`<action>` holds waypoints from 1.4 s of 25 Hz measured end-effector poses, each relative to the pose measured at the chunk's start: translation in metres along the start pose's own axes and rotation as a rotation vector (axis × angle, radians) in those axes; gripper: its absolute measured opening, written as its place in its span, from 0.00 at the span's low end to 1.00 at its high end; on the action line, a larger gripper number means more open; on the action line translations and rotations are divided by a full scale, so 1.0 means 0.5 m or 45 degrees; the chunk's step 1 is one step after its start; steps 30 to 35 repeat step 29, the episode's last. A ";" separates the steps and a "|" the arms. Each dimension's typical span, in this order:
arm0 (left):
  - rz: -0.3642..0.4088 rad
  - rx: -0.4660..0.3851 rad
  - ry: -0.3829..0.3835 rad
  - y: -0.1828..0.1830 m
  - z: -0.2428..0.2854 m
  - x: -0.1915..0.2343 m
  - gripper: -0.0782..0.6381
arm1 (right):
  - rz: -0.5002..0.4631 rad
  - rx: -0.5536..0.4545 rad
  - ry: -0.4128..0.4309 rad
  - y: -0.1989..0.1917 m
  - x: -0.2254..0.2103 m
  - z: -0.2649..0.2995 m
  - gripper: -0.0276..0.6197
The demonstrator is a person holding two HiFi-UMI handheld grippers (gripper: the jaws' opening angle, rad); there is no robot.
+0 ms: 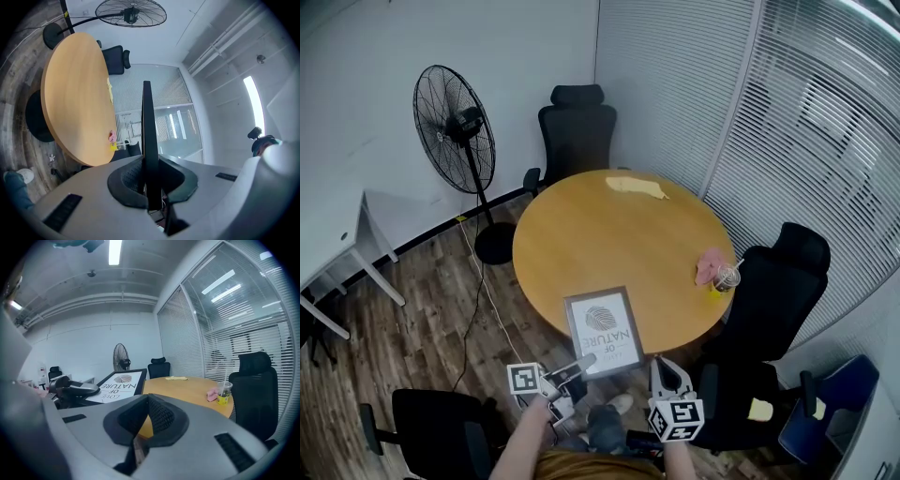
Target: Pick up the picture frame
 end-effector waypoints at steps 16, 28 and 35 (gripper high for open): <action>-0.010 0.018 -0.003 -0.002 0.003 0.005 0.19 | -0.003 0.009 0.011 -0.003 0.005 -0.004 0.06; -0.022 0.014 -0.008 0.000 0.006 0.005 0.19 | -0.009 0.016 0.006 0.003 0.006 -0.006 0.06; -0.023 0.013 -0.006 0.000 0.006 0.005 0.19 | -0.009 0.016 0.006 0.004 0.006 -0.006 0.06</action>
Point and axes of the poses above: the fingertips, and each gripper's own axes: z forward along the fingers, x to its left, y out of its top, the point moved 7 cm from there along -z, backward along the fingers, and after that the axes turned 3 degrees about z, right-handed, at the moved point
